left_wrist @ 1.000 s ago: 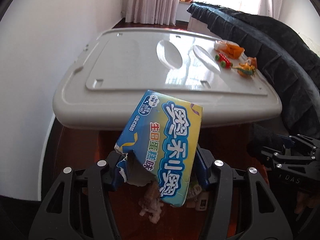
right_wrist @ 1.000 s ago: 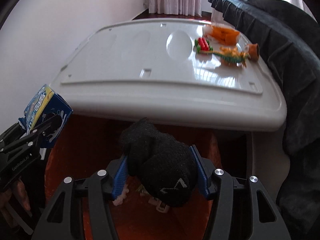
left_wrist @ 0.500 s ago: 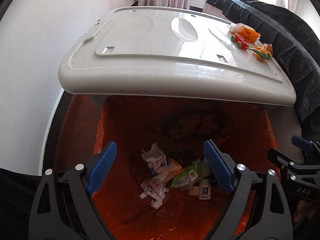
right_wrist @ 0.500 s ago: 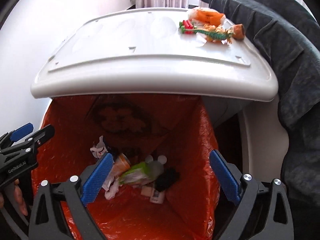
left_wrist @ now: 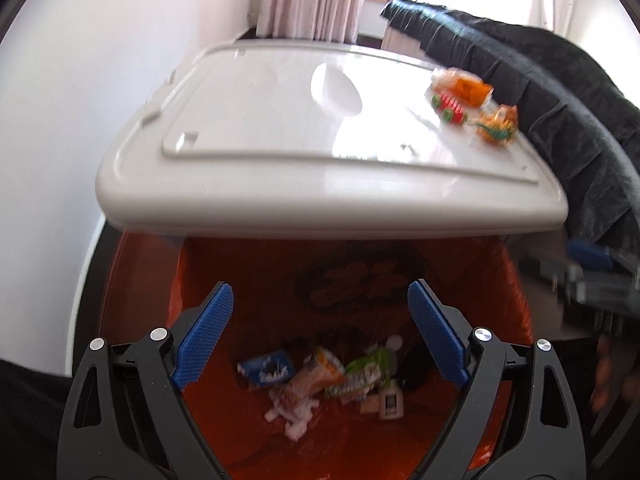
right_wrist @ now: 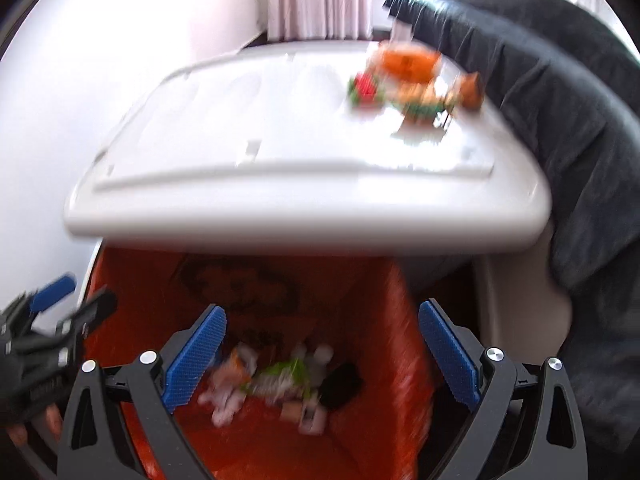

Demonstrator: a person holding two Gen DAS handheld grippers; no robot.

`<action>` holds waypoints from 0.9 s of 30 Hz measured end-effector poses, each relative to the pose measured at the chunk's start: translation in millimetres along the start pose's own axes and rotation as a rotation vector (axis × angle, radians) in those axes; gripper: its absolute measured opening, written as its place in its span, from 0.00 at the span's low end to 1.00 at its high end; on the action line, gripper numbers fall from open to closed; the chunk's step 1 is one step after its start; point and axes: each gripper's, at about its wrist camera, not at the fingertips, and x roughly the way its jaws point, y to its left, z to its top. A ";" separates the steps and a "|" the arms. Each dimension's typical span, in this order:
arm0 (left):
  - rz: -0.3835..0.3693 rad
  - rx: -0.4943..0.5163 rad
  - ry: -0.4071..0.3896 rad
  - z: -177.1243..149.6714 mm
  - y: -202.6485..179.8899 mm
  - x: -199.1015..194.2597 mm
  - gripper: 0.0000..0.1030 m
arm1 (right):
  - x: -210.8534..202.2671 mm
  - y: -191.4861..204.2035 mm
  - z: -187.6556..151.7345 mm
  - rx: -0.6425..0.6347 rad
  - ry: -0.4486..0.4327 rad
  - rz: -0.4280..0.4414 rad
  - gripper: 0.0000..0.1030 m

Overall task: Collect trash
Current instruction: 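Lower the snack box and black sock into the bin and open both grippers, then grasp the red-green toy car with the left gripper while the right gripper grasps the orange dinosaur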

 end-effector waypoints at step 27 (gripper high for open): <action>-0.060 0.101 -0.158 75.8 -39.6 -0.2 0.85 | 152.8 -90.0 169.9 0.293 0.027 -0.292 0.78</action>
